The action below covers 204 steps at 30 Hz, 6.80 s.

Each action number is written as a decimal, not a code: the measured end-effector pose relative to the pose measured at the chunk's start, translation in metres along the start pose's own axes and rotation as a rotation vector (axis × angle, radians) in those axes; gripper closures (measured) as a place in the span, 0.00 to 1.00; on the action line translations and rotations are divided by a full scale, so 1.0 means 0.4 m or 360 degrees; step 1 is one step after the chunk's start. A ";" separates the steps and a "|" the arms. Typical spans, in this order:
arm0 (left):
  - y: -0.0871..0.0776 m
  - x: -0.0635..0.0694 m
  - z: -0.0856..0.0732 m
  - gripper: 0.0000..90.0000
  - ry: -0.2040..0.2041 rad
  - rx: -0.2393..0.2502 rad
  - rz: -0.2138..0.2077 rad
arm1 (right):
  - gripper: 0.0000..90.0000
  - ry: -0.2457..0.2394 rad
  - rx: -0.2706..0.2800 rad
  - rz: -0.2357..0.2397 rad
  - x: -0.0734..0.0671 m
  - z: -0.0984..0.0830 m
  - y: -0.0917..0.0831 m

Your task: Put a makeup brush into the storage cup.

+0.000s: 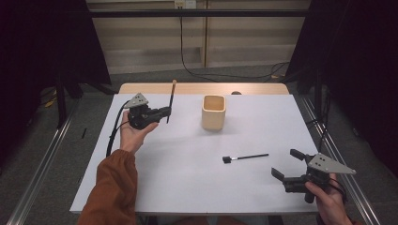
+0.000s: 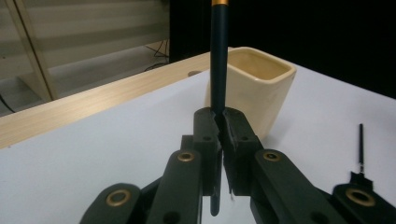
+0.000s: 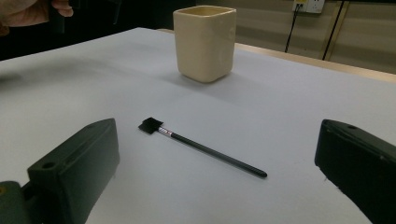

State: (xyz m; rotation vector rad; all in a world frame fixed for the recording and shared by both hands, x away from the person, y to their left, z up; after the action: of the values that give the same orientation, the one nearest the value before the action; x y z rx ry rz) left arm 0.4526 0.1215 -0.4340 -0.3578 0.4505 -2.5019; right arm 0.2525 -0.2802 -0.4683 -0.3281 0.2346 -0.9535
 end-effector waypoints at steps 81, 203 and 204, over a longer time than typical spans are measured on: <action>-0.013 0.360 -0.044 0.94 0.0042 0.0123 -0.0396 | 0.00 -0.0015 0.0130 0.0115 -0.041 0.074 0.032; 0.062 0.414 -0.069 0.94 0.0163 0.0077 -0.0498 | 0.93 -0.0001 0.0067 0.0893 -0.256 0.311 0.307; 0.062 0.413 -0.070 0.94 0.0163 0.0079 -0.0501 | 0.93 -0.0003 0.0063 0.0892 -0.257 0.310 0.307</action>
State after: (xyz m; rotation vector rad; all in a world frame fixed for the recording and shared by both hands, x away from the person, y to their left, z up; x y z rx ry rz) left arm 0.3223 0.0139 -0.4435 -0.3009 0.3970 -2.8422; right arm 0.3300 -0.1084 -0.3942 -0.2085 0.2861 -0.4040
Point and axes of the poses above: each handheld gripper's, and its own axes: y roughly forward along the jaws, z roughly out of its top, x roughly to its right, the point moved 7 cm from there along y, roughly forward along the jaws, and after that the axes turned 4 degrees about -x, right-handed, at the moved point
